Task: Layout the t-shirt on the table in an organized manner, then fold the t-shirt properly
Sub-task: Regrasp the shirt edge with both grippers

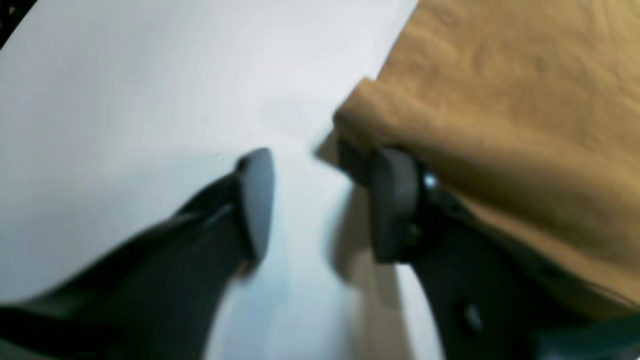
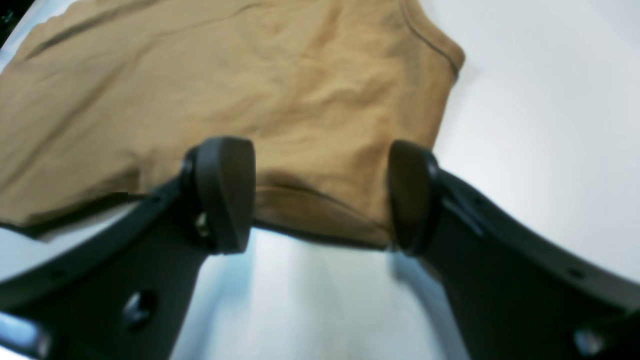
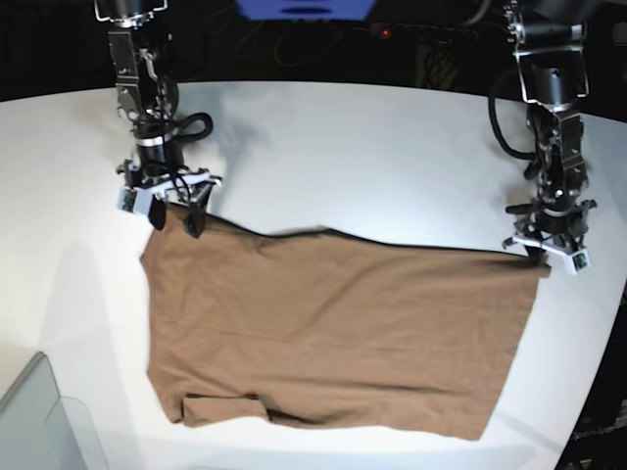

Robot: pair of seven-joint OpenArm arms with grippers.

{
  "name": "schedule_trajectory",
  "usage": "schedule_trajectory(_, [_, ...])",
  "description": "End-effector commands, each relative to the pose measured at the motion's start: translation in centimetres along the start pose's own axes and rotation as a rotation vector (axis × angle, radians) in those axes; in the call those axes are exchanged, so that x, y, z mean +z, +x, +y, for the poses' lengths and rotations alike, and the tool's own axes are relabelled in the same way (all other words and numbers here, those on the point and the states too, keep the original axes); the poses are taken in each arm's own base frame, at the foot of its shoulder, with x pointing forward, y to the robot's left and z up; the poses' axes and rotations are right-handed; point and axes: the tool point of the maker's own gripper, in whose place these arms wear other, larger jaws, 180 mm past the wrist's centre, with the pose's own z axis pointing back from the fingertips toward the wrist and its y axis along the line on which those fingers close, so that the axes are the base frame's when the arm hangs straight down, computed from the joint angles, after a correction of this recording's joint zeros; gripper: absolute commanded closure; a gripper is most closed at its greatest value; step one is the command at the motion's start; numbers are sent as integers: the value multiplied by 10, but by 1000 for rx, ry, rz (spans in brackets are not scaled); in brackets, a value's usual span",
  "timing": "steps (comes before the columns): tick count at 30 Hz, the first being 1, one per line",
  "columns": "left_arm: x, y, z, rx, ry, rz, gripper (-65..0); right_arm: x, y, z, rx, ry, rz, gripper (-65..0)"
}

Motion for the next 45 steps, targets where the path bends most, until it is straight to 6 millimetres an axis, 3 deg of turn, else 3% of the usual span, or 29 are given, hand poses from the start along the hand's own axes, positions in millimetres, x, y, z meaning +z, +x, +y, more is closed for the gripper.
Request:
schedule_trajectory(1, [0,-7,-5,7,-17,41,-206,-4,15,3,4,17,-51,-389])
schedule_trajectory(3, [0,-7,-6,14,-19,42,-119,-4,15,3,4,17,-51,-339])
schedule_trajectory(6, [1,-1,-8,13,-25,27,0,-3,18,4,4,20,-56,-205])
schedule_trajectory(10, [11,30,-19,3,-57,-61,0,-2,41,12,9,44,-116,0])
schedule_trajectory(13, [25,72,-35,-8,-100,-174,-1,-1,73,26,15,79,-194,0])
schedule_trajectory(17, [46,123,-55,-18,-151,-313,-1,4,132,43,33,126,-341,0])
schedule_trajectory(19, [54,146,-65,-15,-172,-371,-1,5,146,46,41,132,-351,0])
schedule_trajectory(21, [56,155,-70,-9,-181,-390,-1,5,152,43,46,119,-326,0])
schedule_trajectory(24, [56,151,-70,-6,-180,-384,-5,2,135,39,53,111,-227,-7])
schedule_trajectory(27, [50,124,-61,-16,-163,-309,-42,4,108,35,54,98,-119,-102])
schedule_trajectory(30, [45,104,-55,-22,-147,-224,-155,8,94,32,55,93,-66,-220])
schedule_trajectory(33, [44,105,-34,10,-100,-212,-283,10,87,30,53,89,-50,-329])
schedule_trajectory(36, [36,92,-14,41,-53,-173,-395,8,75,24,49,75,-20,-410])
schedule_trajectory(41, [25,69,3,23,-21,-102,-533,6,61,18,42,61,14,-449])
schedule_trajectory(45, [17,45,4,12,-15,-38,-546,6,61,18,42,61,13,-449])
